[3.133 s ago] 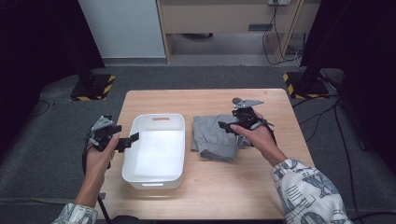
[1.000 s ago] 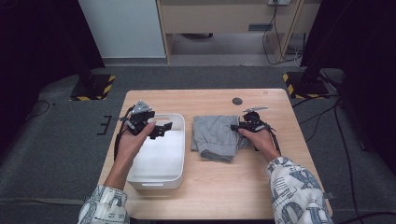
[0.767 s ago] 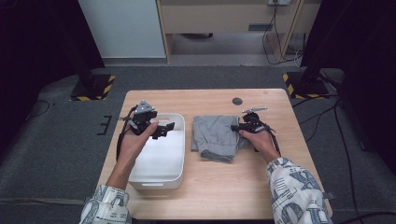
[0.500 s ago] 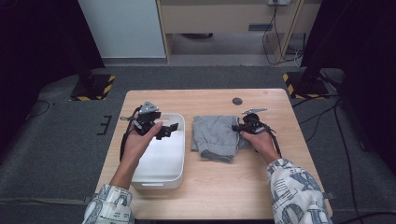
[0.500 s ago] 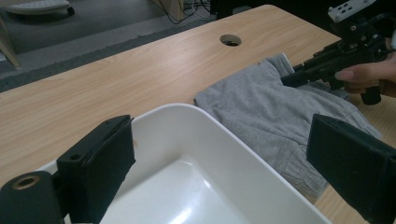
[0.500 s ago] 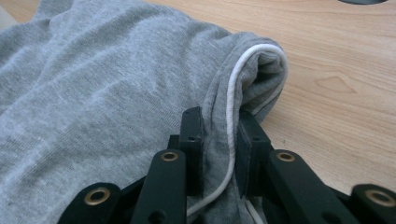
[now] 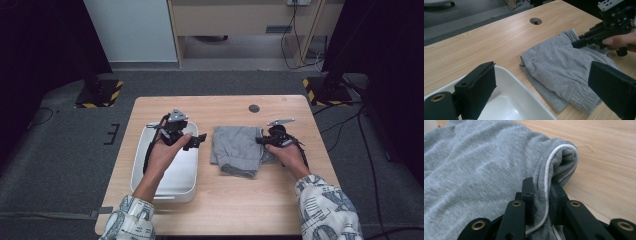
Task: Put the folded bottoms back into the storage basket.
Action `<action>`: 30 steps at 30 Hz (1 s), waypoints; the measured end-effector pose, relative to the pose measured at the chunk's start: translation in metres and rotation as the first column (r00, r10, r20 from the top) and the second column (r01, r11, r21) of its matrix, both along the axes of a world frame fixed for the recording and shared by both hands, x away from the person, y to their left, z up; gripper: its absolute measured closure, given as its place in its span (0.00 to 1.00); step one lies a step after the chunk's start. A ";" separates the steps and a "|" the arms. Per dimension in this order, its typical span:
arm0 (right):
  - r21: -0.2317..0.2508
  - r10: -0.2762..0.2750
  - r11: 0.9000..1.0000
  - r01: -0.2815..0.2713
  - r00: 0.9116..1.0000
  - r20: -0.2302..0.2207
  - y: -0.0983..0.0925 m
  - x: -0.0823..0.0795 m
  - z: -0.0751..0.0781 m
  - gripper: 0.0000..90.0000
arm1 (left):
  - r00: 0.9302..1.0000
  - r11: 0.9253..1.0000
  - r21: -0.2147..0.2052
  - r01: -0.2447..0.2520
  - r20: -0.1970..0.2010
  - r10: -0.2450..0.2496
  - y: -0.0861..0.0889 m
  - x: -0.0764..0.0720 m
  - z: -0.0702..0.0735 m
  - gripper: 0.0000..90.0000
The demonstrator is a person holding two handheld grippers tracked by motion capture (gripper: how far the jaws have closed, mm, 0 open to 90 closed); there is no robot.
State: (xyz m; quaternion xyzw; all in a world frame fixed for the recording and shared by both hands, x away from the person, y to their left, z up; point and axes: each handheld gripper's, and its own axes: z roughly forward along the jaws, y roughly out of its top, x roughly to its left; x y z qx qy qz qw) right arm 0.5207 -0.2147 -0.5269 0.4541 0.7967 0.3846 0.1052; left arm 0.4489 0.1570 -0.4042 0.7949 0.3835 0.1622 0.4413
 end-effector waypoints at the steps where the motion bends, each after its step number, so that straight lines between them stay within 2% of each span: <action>1: 0.000 0.000 1.000 0.000 1.000 0.000 0.000 0.000 0.000 0.86 | 1.000 1.000 0.005 0.004 -0.002 -0.004 -0.004 0.000 -0.001 0.08; 8: -0.011 -0.047 0.999 0.047 0.999 0.003 -0.028 -0.011 0.001 0.86 | 0.999 0.999 0.042 0.031 -0.018 -0.030 -0.037 0.000 -0.008 0.09; 15: -0.004 -0.055 0.998 0.055 0.998 -0.002 -0.038 -0.014 0.001 0.86 | 0.999 0.996 0.074 0.043 -0.035 -0.040 -0.071 -0.001 -0.016 0.10; 21: -0.006 -0.054 0.999 0.054 0.999 -0.004 -0.043 -0.013 0.001 0.86 | 0.998 0.997 0.082 0.014 -0.054 -0.010 -0.088 0.000 -0.027 0.12; 24: -0.006 -0.054 0.998 0.054 0.999 -0.001 -0.042 -0.014 0.001 0.86 | 0.998 0.994 0.111 -0.014 -0.067 0.021 -0.096 0.001 -0.033 0.13; 28: -0.003 -0.053 0.999 0.053 0.999 -0.002 -0.043 -0.014 0.001 0.86 | 0.997 0.991 0.131 -0.027 -0.074 0.037 -0.103 0.000 -0.038 0.14; 30: -0.001 -0.052 0.999 0.052 0.999 -0.002 -0.043 -0.013 0.001 0.86 | 0.995 0.992 0.121 -0.041 -0.081 0.051 -0.108 0.001 -0.041 0.15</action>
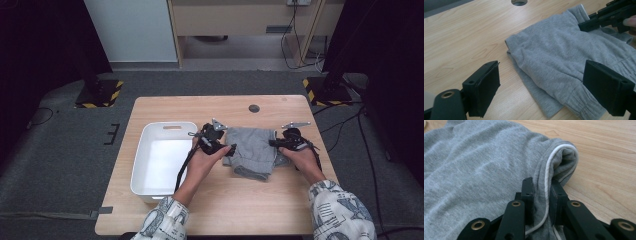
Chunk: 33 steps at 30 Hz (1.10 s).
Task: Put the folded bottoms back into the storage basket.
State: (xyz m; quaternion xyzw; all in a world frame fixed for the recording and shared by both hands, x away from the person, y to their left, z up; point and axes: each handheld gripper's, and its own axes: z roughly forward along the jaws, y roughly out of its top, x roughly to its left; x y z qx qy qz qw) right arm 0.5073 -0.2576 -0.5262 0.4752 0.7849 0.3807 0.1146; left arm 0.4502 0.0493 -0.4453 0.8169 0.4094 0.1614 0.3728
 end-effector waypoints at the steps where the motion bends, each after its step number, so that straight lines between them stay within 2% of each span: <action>1: 0.001 -0.001 1.000 0.001 1.000 -0.004 0.000 0.000 0.000 0.86 | 1.000 1.000 -0.007 -0.005 -0.003 0.005 -0.002 0.001 -0.001 0.15; 4: 0.002 -0.001 1.000 0.001 1.000 -0.003 0.000 0.000 0.000 0.85 | 1.000 1.000 0.002 -0.018 -0.006 0.018 -0.008 0.002 -0.006 0.17; 6: 0.003 -0.002 1.000 0.002 1.000 -0.004 0.000 0.000 0.000 0.85 | 1.000 1.000 -0.006 -0.022 -0.016 0.022 -0.013 0.004 -0.009 0.17; 10: -0.003 0.004 1.000 -0.004 1.000 -0.004 -0.001 0.000 0.000 0.85 | 1.000 1.000 0.006 -0.012 -0.019 0.012 -0.021 0.003 -0.014 0.18; 13: 0.002 0.004 1.000 -0.004 1.000 -0.003 -0.003 0.000 0.000 0.85 | 0.999 1.000 -0.018 -0.022 -0.028 0.022 -0.027 0.003 -0.016 0.20; 19: 0.000 0.004 1.000 -0.004 1.000 -0.002 -0.007 0.000 0.000 0.85 | 1.000 1.000 -0.013 -0.022 -0.012 0.022 -0.040 0.001 -0.020 0.21; 24: 0.007 0.002 1.000 -0.002 1.000 -0.005 -0.010 -0.001 0.000 0.85 | 0.999 0.999 -0.020 -0.045 -0.025 0.044 -0.042 0.004 -0.033 0.24; 28: 0.004 -0.001 1.000 0.001 1.000 -0.005 -0.014 -0.001 0.000 0.85 | 0.998 0.998 0.000 -0.064 -0.016 0.064 -0.042 0.005 -0.042 0.27; 33: 0.005 -0.002 1.000 0.002 1.000 -0.005 -0.014 -0.002 0.000 0.85 | 0.996 0.997 -0.004 -0.083 -0.038 0.083 -0.040 0.008 -0.055 0.30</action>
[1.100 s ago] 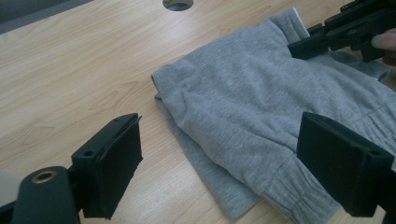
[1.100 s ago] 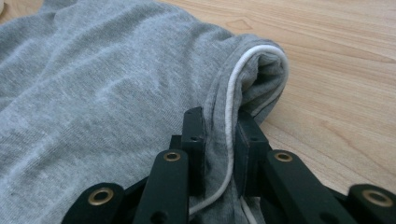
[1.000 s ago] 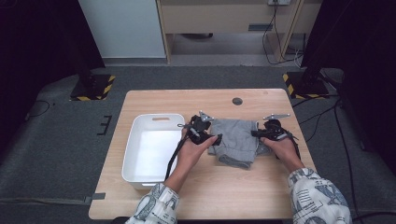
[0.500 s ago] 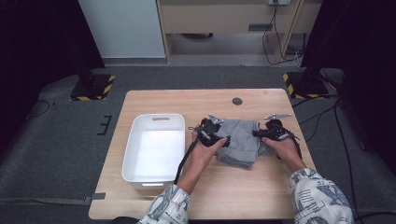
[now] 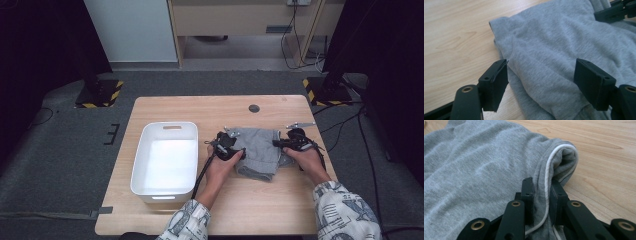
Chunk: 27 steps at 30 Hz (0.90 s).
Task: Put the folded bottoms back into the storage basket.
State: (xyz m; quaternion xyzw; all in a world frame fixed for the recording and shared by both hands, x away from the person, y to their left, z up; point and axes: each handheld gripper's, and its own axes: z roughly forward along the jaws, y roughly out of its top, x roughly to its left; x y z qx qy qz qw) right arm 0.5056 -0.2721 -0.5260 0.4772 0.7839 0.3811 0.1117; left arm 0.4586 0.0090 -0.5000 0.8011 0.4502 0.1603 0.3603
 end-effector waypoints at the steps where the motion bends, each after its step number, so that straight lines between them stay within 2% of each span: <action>1: 0.002 -0.001 1.000 0.001 1.000 -0.001 0.000 0.000 0.000 0.85 | 1.000 1.000 -0.001 -0.002 -0.004 0.002 0.000 0.001 -0.002 0.30; 6: 0.006 -0.005 1.000 0.005 1.000 -0.003 0.000 0.000 0.000 0.85 | 0.999 1.000 0.005 -0.018 -0.030 0.018 0.004 0.005 -0.014 0.29; 14: 0.001 -0.004 1.000 0.004 1.000 -0.001 0.000 0.000 0.000 0.85 | 0.999 1.000 0.017 -0.012 -0.046 0.013 0.006 0.006 -0.022 0.30; 18: 0.005 -0.006 1.000 0.006 1.000 -0.001 0.000 0.000 0.000 0.85 | 0.998 1.000 -0.001 -0.020 -0.053 0.020 0.008 0.007 -0.027 0.30; 21: 0.007 -0.007 1.000 0.007 1.000 -0.002 0.000 0.000 0.000 0.85 | 0.999 1.000 -0.015 -0.002 -0.041 0.001 0.008 0.005 -0.028 0.36; 23: 0.008 -0.008 1.000 0.008 1.000 -0.003 0.000 0.000 0.000 0.85 | 0.999 0.999 -0.028 0.015 -0.036 -0.016 0.007 0.003 -0.028 0.48; 24: 0.008 -0.008 1.000 0.008 1.000 -0.003 0.000 0.000 0.000 0.85 | 0.999 0.999 -0.032 0.021 -0.038 -0.022 0.007 0.003 -0.028 0.48; 27: 0.008 -0.009 1.000 0.009 1.000 -0.003 0.000 0.000 0.000 0.85 | 0.999 0.998 -0.043 0.035 -0.037 -0.037 0.006 0.001 -0.028 0.56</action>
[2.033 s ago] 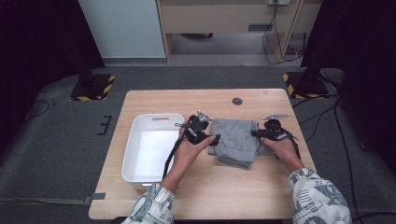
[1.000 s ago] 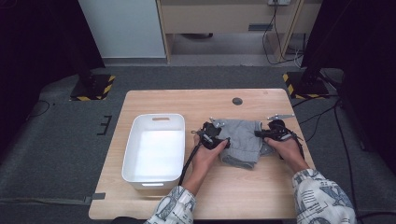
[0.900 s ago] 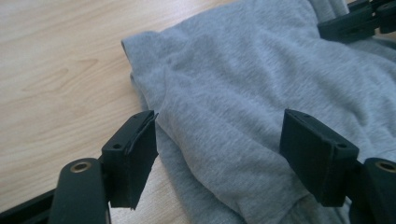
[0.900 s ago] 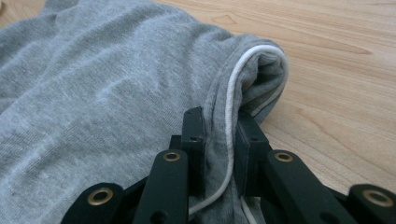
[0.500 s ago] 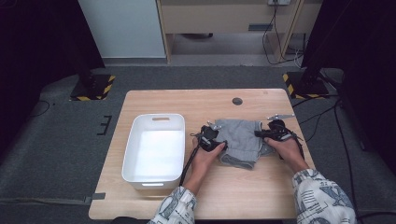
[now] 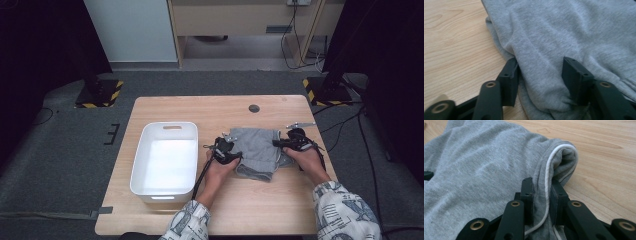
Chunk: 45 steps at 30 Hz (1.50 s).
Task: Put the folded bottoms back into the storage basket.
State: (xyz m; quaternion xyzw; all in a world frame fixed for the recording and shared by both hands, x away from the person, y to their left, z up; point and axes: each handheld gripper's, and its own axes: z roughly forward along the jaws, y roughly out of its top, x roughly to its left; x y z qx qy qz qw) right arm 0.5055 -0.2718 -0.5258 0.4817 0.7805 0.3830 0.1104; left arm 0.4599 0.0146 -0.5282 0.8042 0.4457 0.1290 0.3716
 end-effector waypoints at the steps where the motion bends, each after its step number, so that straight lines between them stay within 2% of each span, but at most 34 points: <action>1: 0.000 0.000 1.000 0.000 1.000 0.000 0.000 0.000 0.000 0.85 | 1.000 1.000 -0.003 0.003 -0.001 -0.003 0.000 0.000 0.000 0.60; 3: 0.001 0.000 1.000 0.000 1.000 -0.001 0.000 0.000 0.000 0.85 | 1.000 1.000 -0.014 0.006 -0.007 -0.006 0.000 -0.001 0.000 0.67; 10: 0.000 0.004 1.000 -0.004 1.000 -0.003 0.000 0.000 0.001 0.86 | 1.000 0.999 -0.038 0.017 -0.021 -0.018 -0.002 -0.004 0.000 0.79; 15: -0.003 0.008 1.000 -0.008 1.000 0.008 0.000 -0.001 0.005 0.87 | 1.000 1.000 -0.022 0.023 -0.016 -0.023 -0.003 -0.005 0.003 0.87; 18: -0.005 0.012 1.000 -0.012 1.000 0.017 0.000 -0.002 0.011 0.87 | 0.999 0.999 -0.032 0.022 -0.027 -0.022 -0.002 -0.006 0.006 0.89; 23: -0.017 0.024 1.000 -0.023 0.999 0.032 -0.001 -0.003 0.021 0.88 | 0.999 0.999 -0.042 0.031 -0.016 -0.032 -0.004 -0.010 0.015 0.89; 35: 0.011 0.008 1.000 -0.008 0.998 0.055 -0.013 -0.006 0.039 0.89 | 0.997 0.998 -0.028 0.063 0.056 -0.061 -0.016 -0.018 0.049 0.90; 45: 0.015 0.015 1.000 -0.017 0.995 0.096 -0.010 -0.006 0.060 0.89 | 0.994 0.998 -0.012 0.065 0.092 -0.064 -0.013 -0.019 0.074 0.90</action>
